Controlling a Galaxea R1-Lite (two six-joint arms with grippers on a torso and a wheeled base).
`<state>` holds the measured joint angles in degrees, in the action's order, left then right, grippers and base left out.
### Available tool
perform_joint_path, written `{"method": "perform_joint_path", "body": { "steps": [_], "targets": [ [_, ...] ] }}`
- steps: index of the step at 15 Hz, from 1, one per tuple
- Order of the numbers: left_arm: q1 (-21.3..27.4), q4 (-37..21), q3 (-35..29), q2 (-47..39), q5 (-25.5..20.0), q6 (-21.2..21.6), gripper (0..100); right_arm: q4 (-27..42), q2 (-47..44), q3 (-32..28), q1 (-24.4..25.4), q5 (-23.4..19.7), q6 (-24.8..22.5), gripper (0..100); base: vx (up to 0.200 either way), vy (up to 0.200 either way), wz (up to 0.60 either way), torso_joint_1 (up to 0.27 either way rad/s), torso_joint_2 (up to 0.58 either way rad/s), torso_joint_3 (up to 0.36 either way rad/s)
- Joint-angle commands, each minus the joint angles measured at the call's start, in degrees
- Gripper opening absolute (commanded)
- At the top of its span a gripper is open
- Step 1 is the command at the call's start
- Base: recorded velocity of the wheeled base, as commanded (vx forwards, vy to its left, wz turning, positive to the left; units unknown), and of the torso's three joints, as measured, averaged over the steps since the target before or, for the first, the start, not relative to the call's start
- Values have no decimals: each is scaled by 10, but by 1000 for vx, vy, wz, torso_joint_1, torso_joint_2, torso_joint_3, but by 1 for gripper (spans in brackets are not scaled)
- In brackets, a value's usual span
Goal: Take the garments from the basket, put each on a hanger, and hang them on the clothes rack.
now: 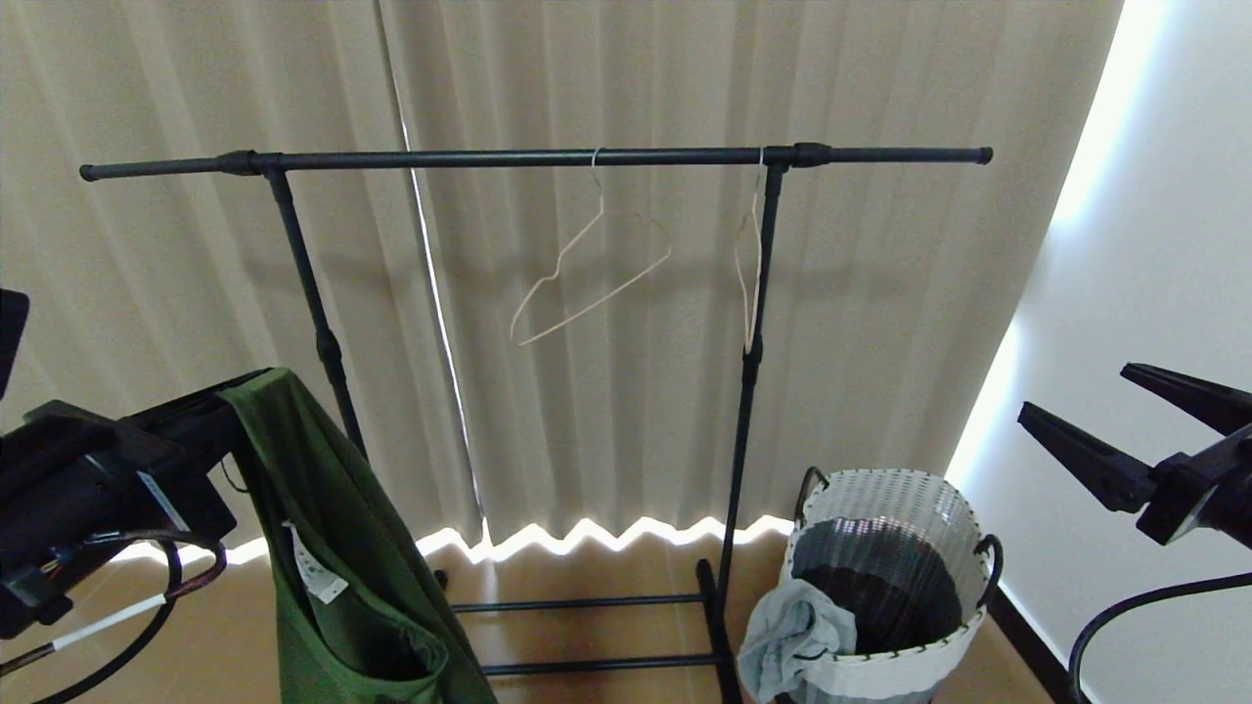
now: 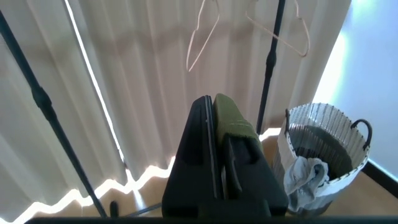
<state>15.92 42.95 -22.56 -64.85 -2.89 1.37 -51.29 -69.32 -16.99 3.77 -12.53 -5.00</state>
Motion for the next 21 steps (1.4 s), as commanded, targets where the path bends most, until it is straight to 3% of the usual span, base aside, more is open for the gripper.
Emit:
{"method": "perform_joint_path", "body": {
  "steps": [1, 5, 11, 21],
  "targets": [
    [0, 0, 3, 1, 0, 4, 0, -32, -1, 34, 0, 0, 0, 100, 0, 0, 0, 0, 0, 0],
    [2, 1, 22, 2, -2, 31, 0, -45, -11, 40, 0, 0, -1, 100, 0, 0, 0, 0, 0, 0],
    [1, 0, 23, 10, -5, 33, 0, -46, -5, 46, 0, 1, -1, 100, 0, 0, 0, 0, 0, 0],
    [2, 0, 28, 10, -5, 36, 0, -48, 0, 46, 0, 1, 0, 100, 200, 0, 0, 5, 0, 3]
  ]
}}
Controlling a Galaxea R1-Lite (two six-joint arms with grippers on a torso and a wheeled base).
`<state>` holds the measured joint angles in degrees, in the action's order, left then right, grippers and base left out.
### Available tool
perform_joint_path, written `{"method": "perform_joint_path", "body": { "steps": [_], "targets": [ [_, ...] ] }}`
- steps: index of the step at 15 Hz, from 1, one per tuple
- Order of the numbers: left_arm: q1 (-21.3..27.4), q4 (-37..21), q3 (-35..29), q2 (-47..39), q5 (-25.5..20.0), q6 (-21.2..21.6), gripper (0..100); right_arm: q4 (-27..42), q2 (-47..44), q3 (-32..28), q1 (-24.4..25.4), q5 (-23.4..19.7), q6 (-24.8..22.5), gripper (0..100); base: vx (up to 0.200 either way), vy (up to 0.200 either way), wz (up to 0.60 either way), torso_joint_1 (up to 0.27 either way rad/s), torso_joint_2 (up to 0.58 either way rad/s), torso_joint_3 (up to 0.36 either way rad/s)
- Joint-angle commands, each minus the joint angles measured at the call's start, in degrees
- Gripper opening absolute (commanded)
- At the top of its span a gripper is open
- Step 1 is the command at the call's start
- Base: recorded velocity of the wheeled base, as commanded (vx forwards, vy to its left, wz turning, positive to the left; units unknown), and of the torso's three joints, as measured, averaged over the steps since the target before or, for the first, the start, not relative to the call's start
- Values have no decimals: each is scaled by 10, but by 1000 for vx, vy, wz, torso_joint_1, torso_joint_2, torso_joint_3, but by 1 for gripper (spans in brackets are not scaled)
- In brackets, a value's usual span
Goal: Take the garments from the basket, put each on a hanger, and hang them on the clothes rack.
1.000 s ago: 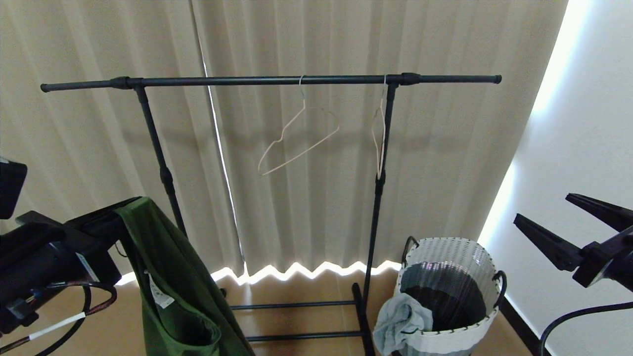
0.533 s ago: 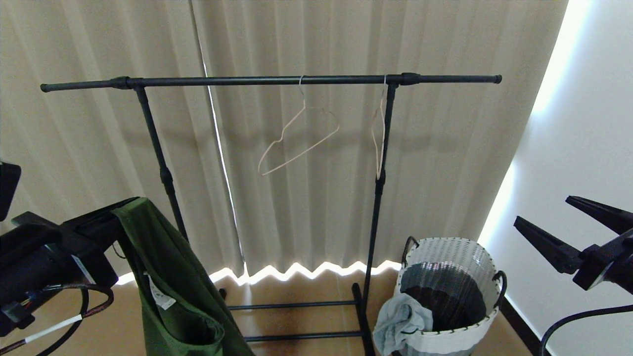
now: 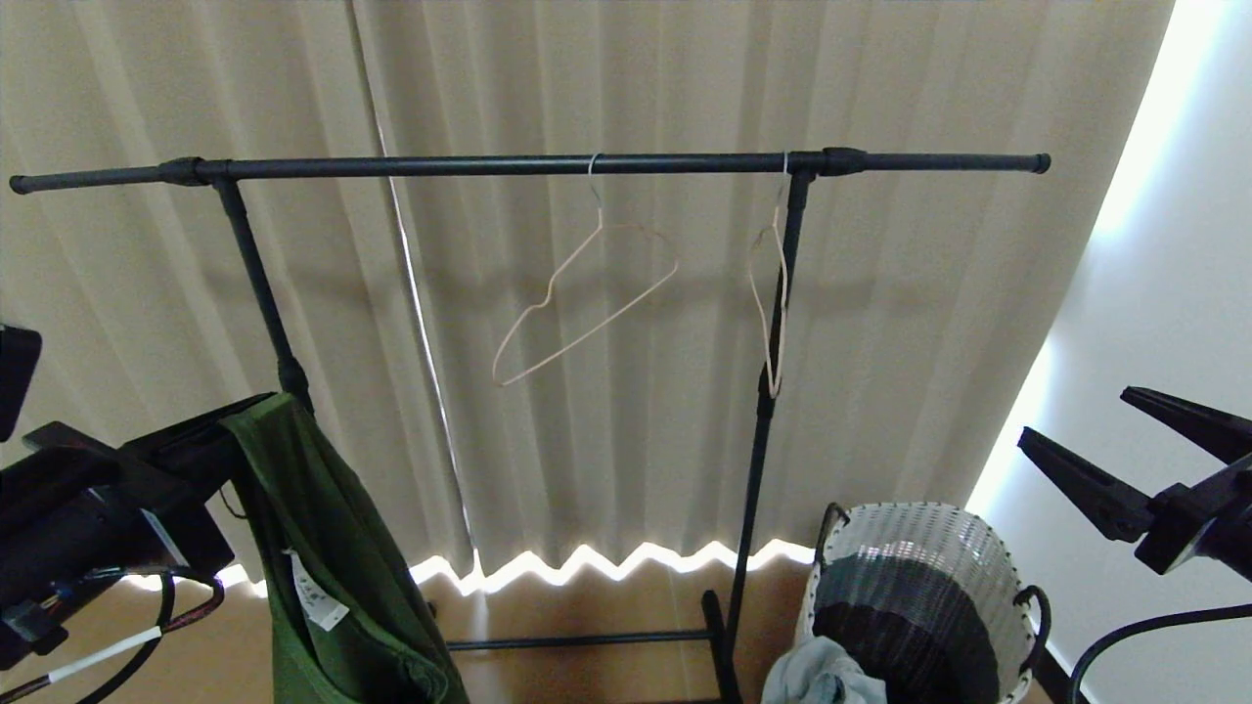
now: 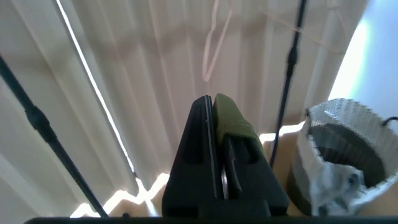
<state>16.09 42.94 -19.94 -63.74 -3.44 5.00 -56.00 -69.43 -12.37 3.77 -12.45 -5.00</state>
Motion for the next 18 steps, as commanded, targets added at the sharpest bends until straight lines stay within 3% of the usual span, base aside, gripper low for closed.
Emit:
{"method": "perform_joint_path", "body": {
  "steps": [1, 10, 13, 18],
  "targets": [
    [0, 1, 10, -3, 0, 12, 0, 0, 11, 3, 0, 0, 0, 100, 200, 0, 0, 7, -2, 2],
    [0, 1, 13, -3, -2, 17, 0, 1, 12, 3, 0, 0, -2, 100, 0, 0, 0, 0, 0, 0],
    [0, 1, 14, -2, -2, 18, 0, 1, 13, 4, 0, 0, -1, 100, 0, 0, 600, 1, -1, 4],
    [4, 2, 13, 0, -2, 18, 0, 0, 12, 5, 0, -2, -1, 100, 0, 0, 0, 0, 0, 0]
  ]
}}
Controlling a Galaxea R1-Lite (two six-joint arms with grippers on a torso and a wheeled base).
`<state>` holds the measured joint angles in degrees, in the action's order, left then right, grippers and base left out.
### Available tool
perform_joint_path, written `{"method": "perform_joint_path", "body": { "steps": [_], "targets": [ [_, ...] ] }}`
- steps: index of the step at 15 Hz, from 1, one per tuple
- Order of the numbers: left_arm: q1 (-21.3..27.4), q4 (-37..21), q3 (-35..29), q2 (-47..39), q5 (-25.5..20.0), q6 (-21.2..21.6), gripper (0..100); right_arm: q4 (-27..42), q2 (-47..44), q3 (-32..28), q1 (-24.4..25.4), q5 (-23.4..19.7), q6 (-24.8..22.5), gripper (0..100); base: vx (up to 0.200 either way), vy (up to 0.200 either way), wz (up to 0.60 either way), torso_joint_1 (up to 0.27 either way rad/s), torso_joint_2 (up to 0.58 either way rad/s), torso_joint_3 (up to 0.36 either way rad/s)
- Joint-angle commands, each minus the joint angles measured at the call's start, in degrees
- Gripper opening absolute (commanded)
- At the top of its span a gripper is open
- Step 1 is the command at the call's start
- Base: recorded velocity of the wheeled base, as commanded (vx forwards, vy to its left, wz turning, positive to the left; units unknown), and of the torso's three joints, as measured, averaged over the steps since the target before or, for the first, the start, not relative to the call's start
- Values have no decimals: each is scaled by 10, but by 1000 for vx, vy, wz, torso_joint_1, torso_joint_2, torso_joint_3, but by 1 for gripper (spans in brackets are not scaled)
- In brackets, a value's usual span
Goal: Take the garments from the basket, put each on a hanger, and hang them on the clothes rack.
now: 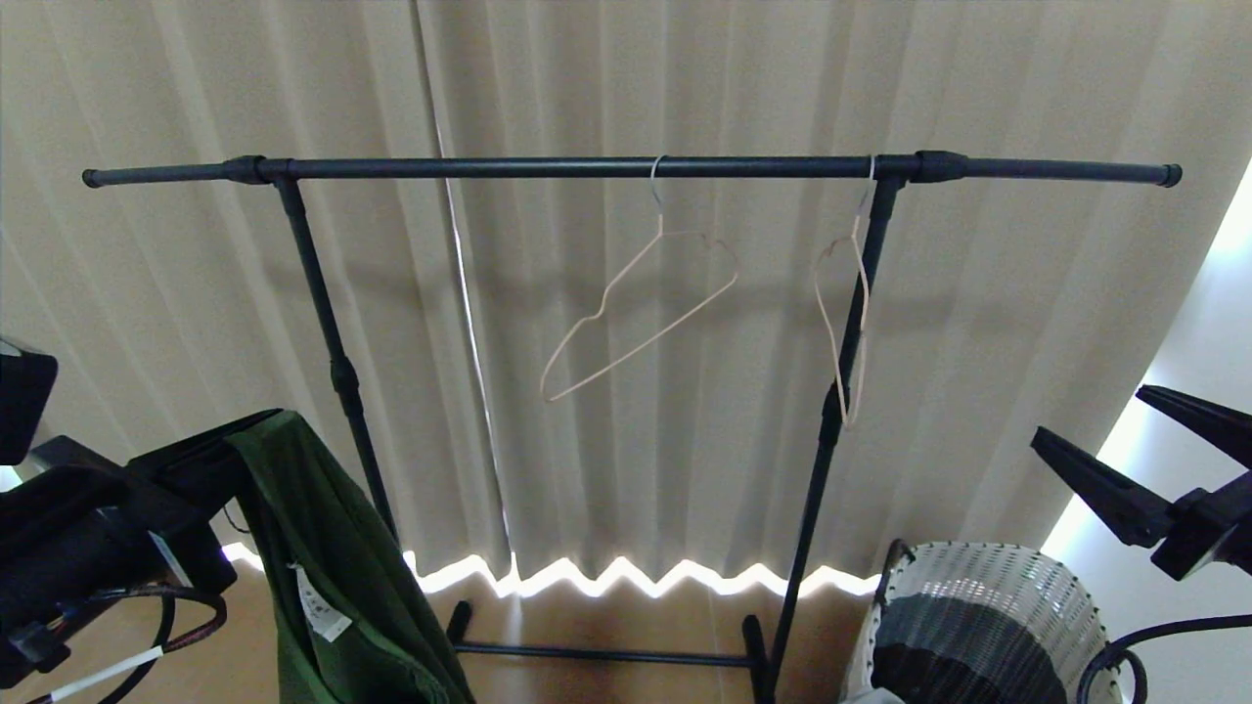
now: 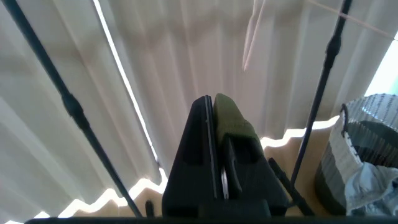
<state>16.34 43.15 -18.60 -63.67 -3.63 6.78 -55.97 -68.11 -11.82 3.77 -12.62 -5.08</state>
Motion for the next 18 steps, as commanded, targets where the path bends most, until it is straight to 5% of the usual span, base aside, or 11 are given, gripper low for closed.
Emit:
{"method": "perform_joint_path", "body": {
  "steps": [1, 7, 13, 18],
  "targets": [
    [4, 0, 0, 0, 0, 0, 0, 0, -1, 0, 0, 0, 0, 100, 0, 0, 0, 0, 0, 0],
    [5, 0, -6, 0, -1, -3, 0, 0, -2, 0, 1, 0, 0, 100, 0, 0, 0, 0, 0, 0],
    [4, 0, -6, 0, -1, -2, 0, 0, -2, -1, 1, 0, 0, 100, 0, 200, 0, 4, 6, 2],
    [5, 0, 1, 1, -1, 1, 0, 1, -4, -2, 0, 0, 0, 100, 0, 0, 0, 0, 0, 0]
  ]
}}
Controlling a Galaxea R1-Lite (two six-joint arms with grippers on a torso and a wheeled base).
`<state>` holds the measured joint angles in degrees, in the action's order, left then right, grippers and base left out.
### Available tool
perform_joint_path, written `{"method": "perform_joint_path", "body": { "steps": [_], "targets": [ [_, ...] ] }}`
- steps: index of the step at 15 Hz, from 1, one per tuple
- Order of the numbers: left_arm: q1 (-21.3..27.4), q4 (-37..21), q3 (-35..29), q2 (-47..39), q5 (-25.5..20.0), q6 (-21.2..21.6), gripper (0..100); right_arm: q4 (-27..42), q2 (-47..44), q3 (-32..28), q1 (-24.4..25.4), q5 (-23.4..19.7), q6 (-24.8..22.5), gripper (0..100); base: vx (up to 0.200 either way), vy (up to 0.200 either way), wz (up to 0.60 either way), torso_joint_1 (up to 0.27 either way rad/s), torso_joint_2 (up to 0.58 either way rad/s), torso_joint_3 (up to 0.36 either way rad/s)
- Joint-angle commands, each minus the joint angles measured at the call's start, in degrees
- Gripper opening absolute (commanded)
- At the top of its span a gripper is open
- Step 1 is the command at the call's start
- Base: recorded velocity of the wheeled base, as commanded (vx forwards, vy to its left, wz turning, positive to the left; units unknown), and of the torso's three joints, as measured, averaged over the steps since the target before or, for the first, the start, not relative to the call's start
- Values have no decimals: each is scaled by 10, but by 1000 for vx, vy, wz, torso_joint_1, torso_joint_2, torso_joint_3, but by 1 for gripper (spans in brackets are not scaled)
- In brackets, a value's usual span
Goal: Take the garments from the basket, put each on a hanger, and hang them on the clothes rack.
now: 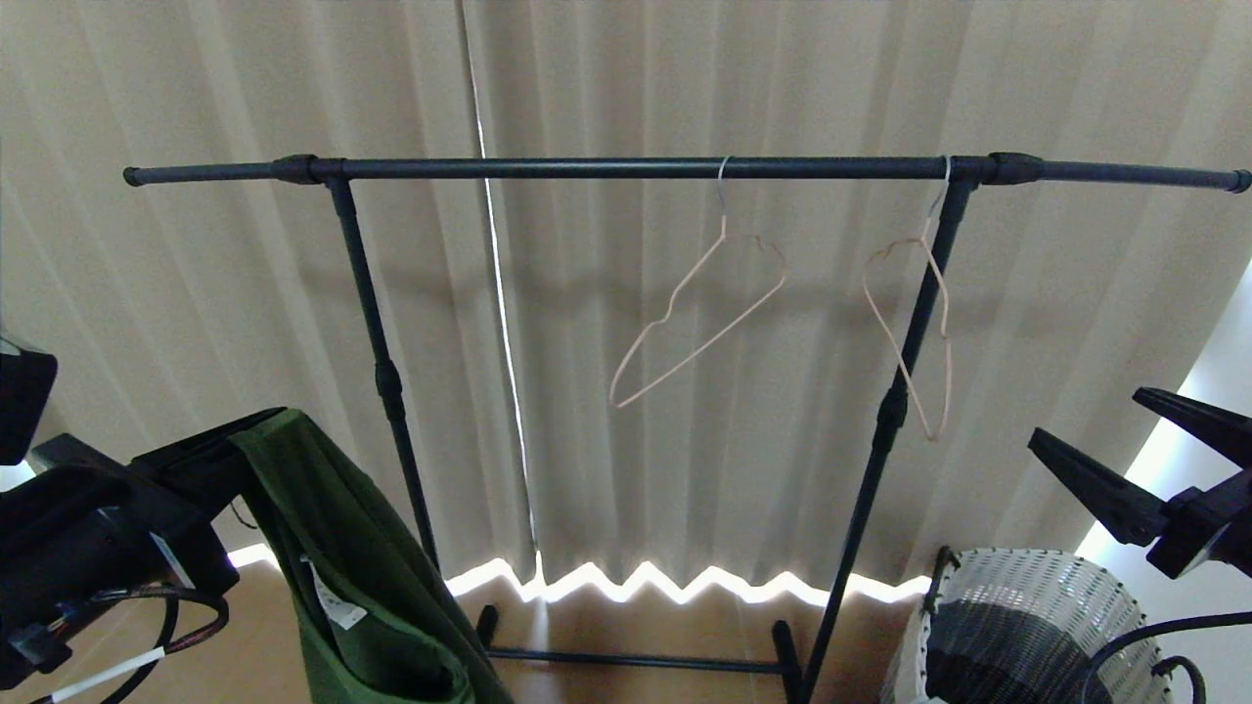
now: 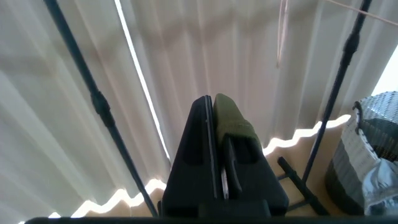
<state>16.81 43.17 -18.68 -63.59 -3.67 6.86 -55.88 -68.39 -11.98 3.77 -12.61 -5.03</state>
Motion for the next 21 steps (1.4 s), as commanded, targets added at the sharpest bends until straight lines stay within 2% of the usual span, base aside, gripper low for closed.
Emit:
{"method": "perform_joint_path", "body": {
  "steps": [1, 5, 7, 9, 12, 15, 21],
  "targets": [
    [1, 0, 1, 0, 1, 0, 0, -1, -3, 0, 0, -1, 0, 100, 0, 0, 0, 0, 0, 0],
    [10, -2, 1, -7, -2, -2, 0, 1, -3, -1, -24, 2, -6, 100, 0, 0, 0, 0, 0, 0],
    [17, -2, -12, -18, 0, 8, 0, 6, -3, -9, -64, 2, -8, 100, 0, 0, 0, 0, 0, 0],
    [17, -2, -29, -28, 0, 17, 0, 23, -3, -30, -80, 3, -8, 100, 0, 0, 0, 0, 0, 0],
    [17, -3, -56, -40, 0, 17, 0, 184, 14, -100, -81, 59, -8, 100, 0, 0, 0, 0, 0, 0],
    [18, -2, -55, -50, -2, 14, 0, 268, 19, -141, -76, 65, -7, 100, 67, 0, 0, 1, 1, 1],
    [19, -1, -52, -62, 0, 14, 0, 329, 28, -176, -75, 66, -7, 100, 200, 0, 0, 1, 2, 2]
  ]
}}
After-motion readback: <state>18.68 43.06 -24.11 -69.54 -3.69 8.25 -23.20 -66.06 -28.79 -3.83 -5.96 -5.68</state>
